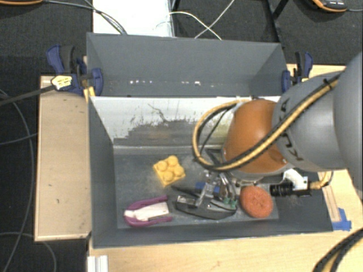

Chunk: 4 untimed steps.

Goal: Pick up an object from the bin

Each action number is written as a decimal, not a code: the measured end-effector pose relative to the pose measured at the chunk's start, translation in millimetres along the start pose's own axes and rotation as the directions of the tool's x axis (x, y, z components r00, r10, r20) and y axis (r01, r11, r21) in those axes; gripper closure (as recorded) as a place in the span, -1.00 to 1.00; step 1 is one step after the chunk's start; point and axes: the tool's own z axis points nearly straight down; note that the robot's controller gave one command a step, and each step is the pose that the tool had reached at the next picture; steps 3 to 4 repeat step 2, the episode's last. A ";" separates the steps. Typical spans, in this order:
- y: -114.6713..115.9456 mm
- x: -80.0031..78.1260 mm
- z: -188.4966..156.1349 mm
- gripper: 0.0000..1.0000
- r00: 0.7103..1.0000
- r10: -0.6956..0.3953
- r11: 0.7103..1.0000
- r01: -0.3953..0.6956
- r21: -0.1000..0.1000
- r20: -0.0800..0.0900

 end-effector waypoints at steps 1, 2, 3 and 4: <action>-0.2 0.6 -10.8 1.00 1.000 -0.001 1.000 0.001 0.001 -0.003; 0.1 -0.1 -24.3 1.00 1.000 -0.002 1.000 0.002 0.000 -0.001; 0.1 -0.1 -24.3 1.00 1.000 -0.002 1.000 0.002 0.000 -0.001; 0.1 -0.1 -24.3 1.00 1.000 -0.002 1.000 0.002 0.000 -0.001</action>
Offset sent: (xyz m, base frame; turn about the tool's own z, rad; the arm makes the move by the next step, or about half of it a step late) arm 0.0000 0.0000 0.0036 0.0000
